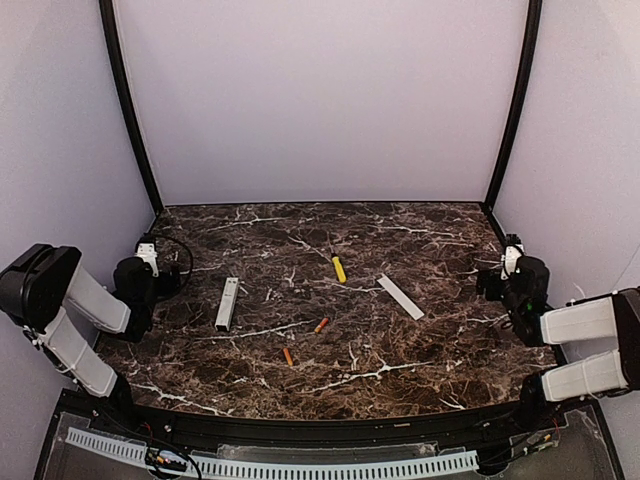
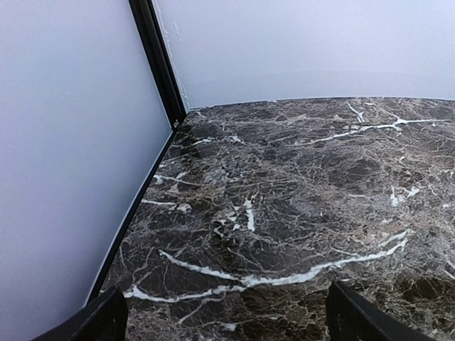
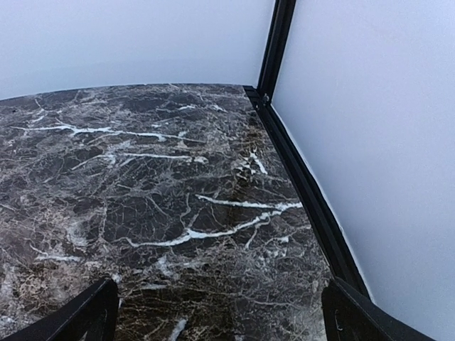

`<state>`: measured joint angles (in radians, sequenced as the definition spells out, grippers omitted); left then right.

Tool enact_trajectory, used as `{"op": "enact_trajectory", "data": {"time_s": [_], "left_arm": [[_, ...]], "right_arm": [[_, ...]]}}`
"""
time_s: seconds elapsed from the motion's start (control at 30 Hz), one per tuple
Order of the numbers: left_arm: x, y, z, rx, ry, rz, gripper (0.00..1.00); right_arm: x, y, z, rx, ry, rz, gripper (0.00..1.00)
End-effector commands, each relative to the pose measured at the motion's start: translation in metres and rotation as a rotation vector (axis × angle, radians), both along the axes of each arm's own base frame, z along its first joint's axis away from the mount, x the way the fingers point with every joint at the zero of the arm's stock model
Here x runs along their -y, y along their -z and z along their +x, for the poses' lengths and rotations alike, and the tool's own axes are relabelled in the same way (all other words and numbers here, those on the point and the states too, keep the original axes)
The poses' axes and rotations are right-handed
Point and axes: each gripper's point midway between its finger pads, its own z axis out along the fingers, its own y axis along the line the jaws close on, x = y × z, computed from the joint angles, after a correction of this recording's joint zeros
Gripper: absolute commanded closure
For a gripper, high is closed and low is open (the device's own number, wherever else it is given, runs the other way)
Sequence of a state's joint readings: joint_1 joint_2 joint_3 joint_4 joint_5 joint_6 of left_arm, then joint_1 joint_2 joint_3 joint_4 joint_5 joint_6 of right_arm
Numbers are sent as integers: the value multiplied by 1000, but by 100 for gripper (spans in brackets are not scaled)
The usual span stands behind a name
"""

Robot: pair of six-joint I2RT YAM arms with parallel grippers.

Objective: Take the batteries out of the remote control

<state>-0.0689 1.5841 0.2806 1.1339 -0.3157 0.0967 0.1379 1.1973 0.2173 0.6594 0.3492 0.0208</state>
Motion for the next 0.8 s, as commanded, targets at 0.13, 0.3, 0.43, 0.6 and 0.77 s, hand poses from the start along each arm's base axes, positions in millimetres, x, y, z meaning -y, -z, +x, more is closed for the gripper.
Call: {"op": "enact_trajectory", "data": {"time_s": [0.13,0.3,0.43,0.6,0.77], "left_arm": [[10,-15,-7,91,68,-13,6],[10,-14,-2,78,65,-15,6],[10,-10,4,46,62,-15,5],[8,-10,3,47,54,-14,1],[8,-11,3,49,55,-14,1]], "right_arm": [[-13,-47,19,246,-182,33,1],[-22,-47,37,243,-261,2,2],[-14,-30,44,247,-265,17,1],[-14,-25,46,233,-283,29,1],[-2,-24,48,222,-222,43,1]]}}
